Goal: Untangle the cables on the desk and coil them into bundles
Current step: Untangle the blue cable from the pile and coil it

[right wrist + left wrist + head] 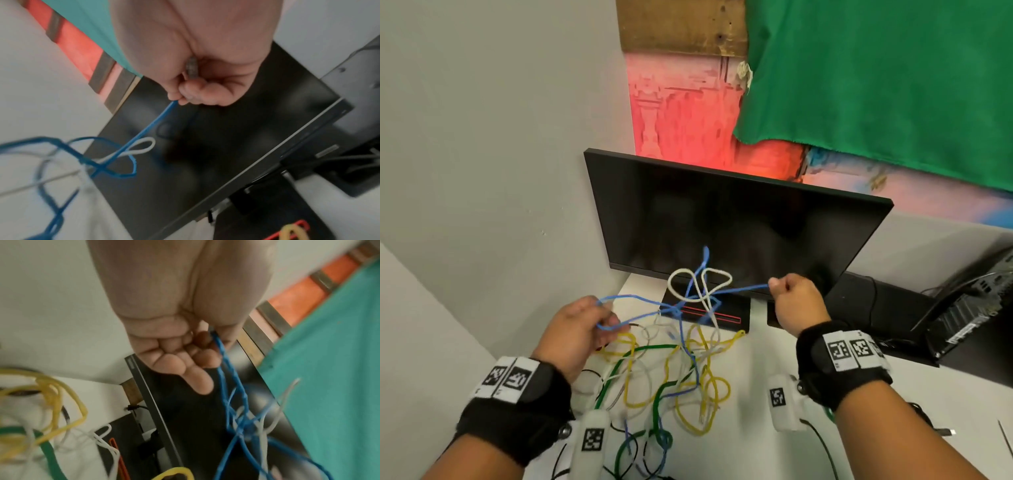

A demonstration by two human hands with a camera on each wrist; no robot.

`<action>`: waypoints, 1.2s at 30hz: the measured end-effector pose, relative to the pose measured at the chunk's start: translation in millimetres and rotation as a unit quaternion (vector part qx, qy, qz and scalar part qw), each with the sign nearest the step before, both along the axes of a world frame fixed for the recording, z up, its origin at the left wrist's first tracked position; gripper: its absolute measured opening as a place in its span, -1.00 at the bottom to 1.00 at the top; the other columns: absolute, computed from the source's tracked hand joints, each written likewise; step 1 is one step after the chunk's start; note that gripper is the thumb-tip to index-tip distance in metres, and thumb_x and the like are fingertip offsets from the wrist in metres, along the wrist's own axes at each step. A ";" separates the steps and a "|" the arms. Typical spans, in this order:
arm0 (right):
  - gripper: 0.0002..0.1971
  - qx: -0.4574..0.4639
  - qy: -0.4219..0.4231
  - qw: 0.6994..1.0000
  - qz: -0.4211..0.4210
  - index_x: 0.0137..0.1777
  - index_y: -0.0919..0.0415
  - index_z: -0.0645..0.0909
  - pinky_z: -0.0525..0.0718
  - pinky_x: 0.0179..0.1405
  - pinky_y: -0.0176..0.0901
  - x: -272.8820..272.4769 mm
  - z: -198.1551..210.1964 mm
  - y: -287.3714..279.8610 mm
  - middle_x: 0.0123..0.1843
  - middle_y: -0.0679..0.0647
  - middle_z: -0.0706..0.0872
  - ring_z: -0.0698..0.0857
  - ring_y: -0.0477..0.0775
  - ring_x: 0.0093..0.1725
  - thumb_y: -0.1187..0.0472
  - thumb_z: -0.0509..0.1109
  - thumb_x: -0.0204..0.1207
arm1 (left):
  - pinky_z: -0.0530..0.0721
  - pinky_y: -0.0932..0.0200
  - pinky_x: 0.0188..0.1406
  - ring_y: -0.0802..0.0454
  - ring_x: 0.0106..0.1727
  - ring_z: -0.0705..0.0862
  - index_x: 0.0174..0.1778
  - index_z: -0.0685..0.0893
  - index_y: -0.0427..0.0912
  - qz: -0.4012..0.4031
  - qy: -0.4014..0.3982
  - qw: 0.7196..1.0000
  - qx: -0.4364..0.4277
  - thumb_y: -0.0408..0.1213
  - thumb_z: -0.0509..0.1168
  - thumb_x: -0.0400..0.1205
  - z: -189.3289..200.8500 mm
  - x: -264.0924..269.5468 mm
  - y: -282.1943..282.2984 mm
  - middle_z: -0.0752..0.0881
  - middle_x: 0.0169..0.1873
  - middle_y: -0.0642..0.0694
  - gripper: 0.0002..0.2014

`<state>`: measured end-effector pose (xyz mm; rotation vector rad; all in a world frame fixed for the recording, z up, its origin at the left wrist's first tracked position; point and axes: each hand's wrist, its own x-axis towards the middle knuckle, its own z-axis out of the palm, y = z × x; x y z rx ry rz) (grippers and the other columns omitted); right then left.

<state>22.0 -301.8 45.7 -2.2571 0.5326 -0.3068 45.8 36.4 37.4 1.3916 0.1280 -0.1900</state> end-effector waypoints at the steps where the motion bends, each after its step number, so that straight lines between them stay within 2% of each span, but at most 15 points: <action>1: -0.70 -0.047 0.081 0.996 0.016 -0.16 0.19 0.59 0.56 -0.13 -0.11 0.4 -4.5 -0.1 -0.23 0.11 0.66 0.70 0.25 -0.05 0.02 0.26 0.73 | 0.76 -0.02 -0.16 -0.14 -0.39 0.79 -0.31 0.50 -0.23 0.035 0.009 0.995 -0.089 -0.39 0.20 0.71 3.6 0.9 0.9 0.63 -0.55 -0.14 -0.76; 4: -0.67 -0.155 0.256 0.951 0.084 0.18 0.25 0.65 0.60 0.15 -0.08 -4.9 -18.9 14.5 0.12 0.20 0.69 0.70 0.26 0.23 -0.02 0.30 0.68 | 0.70 0.21 -0.51 0.04 -0.61 0.56 -0.33 0.47 -0.07 0.043 0.003 0.975 -0.220 -0.22 0.18 0.73 20.0 0.0 -5.3 0.41 -0.62 -0.02 -0.72; 6: -0.68 -0.138 0.179 0.971 0.084 0.24 0.18 0.63 0.58 0.22 -0.10 -11.4 -10.0 27.7 0.20 0.12 0.62 0.67 0.22 0.27 0.00 0.38 0.61 | 0.44 0.32 -0.70 0.11 -0.72 0.28 -0.32 0.53 -0.08 0.001 -0.046 0.990 -0.132 -0.19 0.18 0.73 33.8 -4.0 -16.4 0.30 -0.63 0.02 -0.72; 9: -0.67 -0.018 -0.108 0.985 0.135 0.19 0.05 0.69 0.63 0.15 -0.19 -17.1 20.4 62.2 0.10 -0.11 0.64 0.71 -0.04 0.13 -0.09 0.40 0.52 | 0.28 0.36 -0.73 0.11 -0.75 0.20 -0.21 0.71 -0.17 -0.090 -0.133 0.987 0.021 -0.22 0.23 0.69 54.7 -11.8 -38.2 0.26 -0.68 0.00 -0.78; 11: -0.60 0.021 -0.093 0.964 0.248 0.18 -0.02 0.73 0.67 0.12 -0.24 -19.5 41.4 91.0 0.07 -0.14 0.74 0.72 -0.15 0.05 -0.21 0.36 0.45 | 0.23 0.35 -0.71 0.10 -0.72 0.17 -0.17 0.78 -0.12 -0.158 -0.155 0.975 0.029 -0.16 0.27 0.64 64.1 -14.1 -49.1 0.24 -0.65 -0.04 -0.79; 15: -0.81 0.119 -0.015 0.942 0.315 -0.17 0.19 0.78 0.71 0.00 -0.02 -16.8 64.4 106.6 -0.22 0.14 0.83 0.77 0.10 -0.21 0.21 0.39 0.62 | 0.24 0.36 -0.67 0.14 -0.65 0.21 -0.15 0.76 -0.10 -0.225 -0.152 0.961 0.050 -0.24 0.40 0.57 64.6 -8.0 -50.0 0.35 -0.63 0.04 -0.95; 19: -0.80 0.312 -0.059 0.922 0.223 -0.32 0.35 0.64 0.50 -0.60 -0.24 -15.4 111.6 74.4 -0.68 0.04 0.43 0.42 0.01 -0.72 0.37 0.36 0.55 | 0.52 0.20 -0.33 0.09 -0.45 0.55 -0.30 0.66 0.02 -0.163 -0.197 0.865 0.431 -0.43 0.40 0.56 25.2 2.6 -33.7 0.59 -0.51 0.08 -0.77; 20: -0.83 0.334 -0.057 0.907 0.251 -0.33 0.32 0.64 0.38 -0.68 -0.33 -17.4 122.4 65.7 -0.66 0.02 0.38 0.35 -0.02 -0.74 0.34 0.38 0.49 | 0.55 0.15 -0.28 -0.03 -0.38 0.62 -0.30 0.65 -0.02 -0.091 -0.163 0.872 0.452 -0.41 0.36 0.59 13.1 6.0 -28.8 0.64 -0.46 0.00 -0.79; 23: -0.94 0.406 -0.026 0.821 0.400 -0.28 0.22 0.65 0.58 -0.53 -0.22 -30.9 139.4 45.6 -0.52 0.08 0.47 0.55 0.09 -0.59 0.27 0.47 0.37 | 0.60 0.09 -0.39 -0.16 -0.41 0.65 -0.25 0.59 -0.21 0.062 0.024 0.989 0.131 -0.31 0.27 0.69 -7.8 17.2 -18.2 0.64 -0.54 -0.12 -0.81; 25: -0.89 0.461 -0.002 0.776 0.431 -0.10 0.21 0.63 0.65 -0.41 -0.10 -35.8 134.8 34.7 -0.43 0.13 0.49 0.58 0.12 -0.50 0.24 0.50 0.46 | 0.70 0.13 -0.45 -0.07 -0.48 0.68 -0.23 0.57 -0.21 0.074 0.133 0.981 -0.123 -0.21 0.17 0.76 -7.3 20.4 -14.8 0.60 -0.62 -0.08 -0.73; 27: -0.94 0.425 0.019 0.828 0.365 -0.05 0.17 0.61 0.39 -0.61 -0.28 -32.4 117.8 23.0 -0.47 0.09 0.41 0.35 -0.03 -0.62 0.19 0.39 0.61 | 0.61 0.27 -0.65 0.13 -0.67 0.50 -0.23 0.58 -0.19 0.050 0.149 0.973 -0.167 -0.12 0.17 0.75 -4.2 21.8 -7.8 0.45 -0.68 0.02 -0.71; 29: -0.78 0.170 0.047 0.955 0.239 -0.21 0.15 0.61 0.27 -0.56 -0.26 -25.3 93.7 6.4 -0.56 -0.04 0.40 0.31 -0.04 -0.60 0.14 0.36 0.68 | 0.27 0.39 -0.79 0.19 -0.75 0.23 -0.26 0.57 -0.17 0.027 0.109 0.990 -0.089 -0.17 0.27 0.68 -2.0 23.6 -0.4 0.30 -0.67 0.07 -0.78; 30: -0.71 0.042 0.051 0.982 0.176 -0.28 0.16 0.61 0.30 -0.51 -0.20 -22.5 80.9 -2.9 -0.57 -0.09 0.43 0.38 -0.02 -0.55 0.11 0.38 0.68 | 0.20 0.38 -0.75 0.18 -0.73 0.20 -0.30 0.58 -0.17 0.025 0.063 0.998 -0.001 -0.22 0.36 0.62 -1.8 25.8 4.3 0.30 -0.66 0.06 -0.80; 33: -0.62 -0.028 0.066 0.997 0.036 -0.40 0.18 0.58 0.43 -0.37 -0.12 -19.6 49.5 -23.4 -0.50 0.02 0.55 0.58 0.09 -0.39 0.05 0.42 0.64 | 0.35 0.21 -0.54 0.04 -0.59 0.36 -0.42 0.66 -0.24 0.071 -0.077 0.946 0.305 -0.23 0.56 0.44 9.5 26.0 13.0 0.47 -0.64 -0.01 -0.75; 36: -0.64 -0.126 0.191 0.971 0.074 -0.21 0.17 0.70 0.56 -0.07 -0.10 -18.3 28.4 -13.5 -0.17 0.13 0.73 0.72 0.24 0.00 -0.06 0.31 0.68 | 0.50 0.11 -0.44 -0.09 -0.53 0.44 -0.36 0.69 -0.22 0.137 -0.019 0.977 0.160 -0.12 0.44 0.57 16.2 30.7 9.3 0.54 -0.59 -0.09 -0.72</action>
